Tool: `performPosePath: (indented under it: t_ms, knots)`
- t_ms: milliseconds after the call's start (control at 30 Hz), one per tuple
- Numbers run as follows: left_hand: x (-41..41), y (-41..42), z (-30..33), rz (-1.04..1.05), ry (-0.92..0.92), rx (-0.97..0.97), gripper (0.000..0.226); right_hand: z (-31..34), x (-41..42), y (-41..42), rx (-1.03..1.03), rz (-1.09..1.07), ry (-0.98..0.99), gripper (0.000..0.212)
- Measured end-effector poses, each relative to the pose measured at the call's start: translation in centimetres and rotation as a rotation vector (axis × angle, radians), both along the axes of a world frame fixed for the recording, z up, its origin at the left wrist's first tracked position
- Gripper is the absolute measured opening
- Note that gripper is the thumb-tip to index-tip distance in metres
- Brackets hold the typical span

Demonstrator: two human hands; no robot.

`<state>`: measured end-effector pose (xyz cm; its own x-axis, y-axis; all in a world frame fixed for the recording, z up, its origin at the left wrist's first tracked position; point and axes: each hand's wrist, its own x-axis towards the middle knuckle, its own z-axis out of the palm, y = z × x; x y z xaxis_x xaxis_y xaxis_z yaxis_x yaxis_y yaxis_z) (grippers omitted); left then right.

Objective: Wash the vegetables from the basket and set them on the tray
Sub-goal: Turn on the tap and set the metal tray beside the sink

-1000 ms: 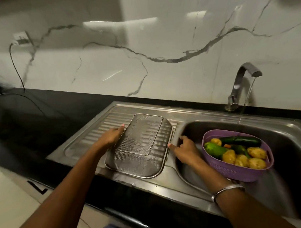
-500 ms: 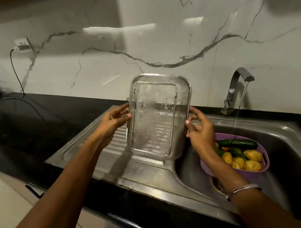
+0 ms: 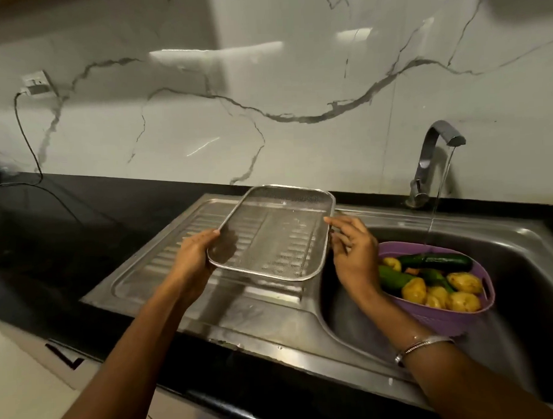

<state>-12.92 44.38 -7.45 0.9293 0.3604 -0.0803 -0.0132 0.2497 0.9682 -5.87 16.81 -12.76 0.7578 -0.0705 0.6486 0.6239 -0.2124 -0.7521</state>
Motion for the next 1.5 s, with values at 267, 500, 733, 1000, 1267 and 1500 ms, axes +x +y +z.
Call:
performPosePath:
  t_ms: [267,500,733,1000,1267,1500]
  knots:
    - [-1.5,0.6,-3.3,0.028,0.054,-0.019,0.030,-1.0,-1.3,0.5,-0.015,0.150,0.179,0.064]
    - [-4.6,-5.7,2.7,0.433,-0.349,0.653,0.037,-0.9,-1.1,-1.1,-0.049,-0.110,0.150,0.054]
    - [4.1,-22.2,-1.8,-0.220,-0.243,0.710,0.029,1.0,2.5,-9.3,0.311,-0.449,0.317,0.026]
    - [10.5,-28.7,-10.1,-0.401,0.501,0.061,0.041,1.7,9.6,-19.2,0.211,-0.537,0.478,0.024]
    - [11.1,-28.0,-10.6,-0.438,0.492,0.152,0.023,2.0,16.1,-19.8,-0.317,-0.282,0.474,0.032]
    - [11.2,-27.9,-10.9,-0.438,0.461,0.136,0.026,1.7,16.4,-19.9,-0.421,-0.344,0.416,0.028]
